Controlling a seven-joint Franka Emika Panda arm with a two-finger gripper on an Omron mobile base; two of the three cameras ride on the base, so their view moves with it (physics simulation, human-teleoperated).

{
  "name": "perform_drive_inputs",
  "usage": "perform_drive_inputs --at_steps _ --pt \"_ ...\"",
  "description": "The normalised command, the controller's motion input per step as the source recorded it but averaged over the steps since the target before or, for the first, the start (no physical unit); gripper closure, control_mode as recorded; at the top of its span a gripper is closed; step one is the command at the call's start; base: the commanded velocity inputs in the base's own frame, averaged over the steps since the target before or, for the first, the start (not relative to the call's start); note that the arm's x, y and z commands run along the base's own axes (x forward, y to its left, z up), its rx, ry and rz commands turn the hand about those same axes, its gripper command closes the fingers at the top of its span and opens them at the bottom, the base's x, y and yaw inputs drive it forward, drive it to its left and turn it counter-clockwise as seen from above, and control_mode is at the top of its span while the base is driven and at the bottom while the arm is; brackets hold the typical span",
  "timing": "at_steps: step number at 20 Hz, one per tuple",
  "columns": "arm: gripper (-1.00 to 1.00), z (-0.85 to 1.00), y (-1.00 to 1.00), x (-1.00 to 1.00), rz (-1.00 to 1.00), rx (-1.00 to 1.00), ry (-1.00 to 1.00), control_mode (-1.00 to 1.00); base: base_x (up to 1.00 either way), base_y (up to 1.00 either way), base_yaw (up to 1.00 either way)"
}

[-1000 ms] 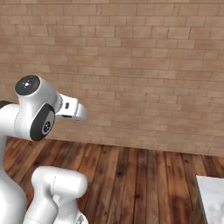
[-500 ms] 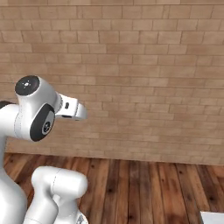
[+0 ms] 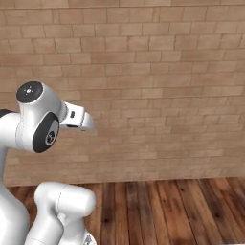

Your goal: Four empty soda cans are scattered around the kitchen. Gather all the cans and cluster them next to the stove for recycling.

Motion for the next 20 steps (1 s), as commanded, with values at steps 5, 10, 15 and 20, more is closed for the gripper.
perform_drive_inputs --at_steps 5,10,15,20 --pt "-1.0 0.0 0.0 0.0 0.0 0.0 0.0 1.0 0.0 0.0 -0.49" --pt "-1.0 0.0 0.0 0.0 0.0 0.0 0.0 1.0 0.04 0.0 -0.46" --pt "-1.0 0.0 0.0 0.0 0.0 0.0 0.0 1.0 0.3 0.0 -0.37" --pt "-1.0 0.0 0.0 0.0 0.0 0.0 0.0 1.0 0.52 -0.01 -0.27"
